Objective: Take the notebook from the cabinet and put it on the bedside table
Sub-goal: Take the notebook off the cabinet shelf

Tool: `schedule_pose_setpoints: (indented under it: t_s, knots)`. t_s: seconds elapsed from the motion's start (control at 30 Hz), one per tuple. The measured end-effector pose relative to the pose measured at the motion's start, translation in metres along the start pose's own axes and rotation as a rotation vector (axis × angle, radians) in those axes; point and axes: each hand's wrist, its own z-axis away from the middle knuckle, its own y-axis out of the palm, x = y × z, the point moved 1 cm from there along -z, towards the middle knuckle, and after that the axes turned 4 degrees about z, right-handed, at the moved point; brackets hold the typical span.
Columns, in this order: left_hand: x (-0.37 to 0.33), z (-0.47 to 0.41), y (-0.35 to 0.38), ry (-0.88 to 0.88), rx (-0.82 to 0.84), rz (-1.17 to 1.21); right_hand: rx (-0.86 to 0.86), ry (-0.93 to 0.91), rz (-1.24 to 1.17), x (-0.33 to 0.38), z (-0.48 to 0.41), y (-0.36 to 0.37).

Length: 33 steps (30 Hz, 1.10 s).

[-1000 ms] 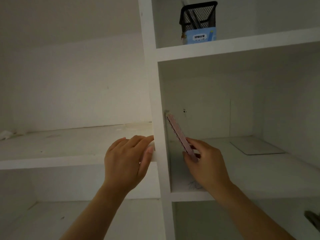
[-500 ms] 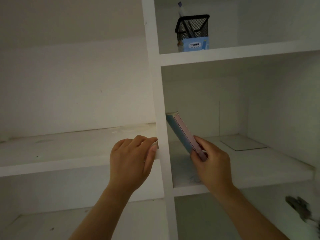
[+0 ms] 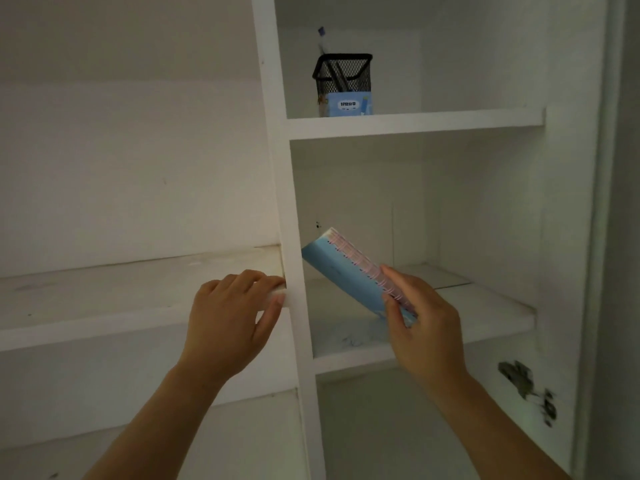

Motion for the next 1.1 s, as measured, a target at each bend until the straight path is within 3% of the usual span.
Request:
schedule_pose_setpoints:
  t_s: [0.3, 0.63, 0.93, 1.1]
  knots:
    - [-0.022, 0.029, -0.008, -0.137, 0.063, -0.022, 0.001, -0.051, -0.031, 0.010, 0.011, -0.025]
    - [-0.092, 0.115, -0.051, -0.309, 0.118, 0.070, 0.013, 0.018, -0.134, 0.029, 0.037, -0.090]
    - [-0.170, 0.246, -0.093, -0.544, 0.221, 0.092, 0.379, 0.099, -0.269, 0.058, 0.141, -0.127]
    - [-0.185, 0.332, -0.126, -0.728, 0.330, 0.032, 0.615, 0.034, -0.338, 0.107, 0.197, -0.132]
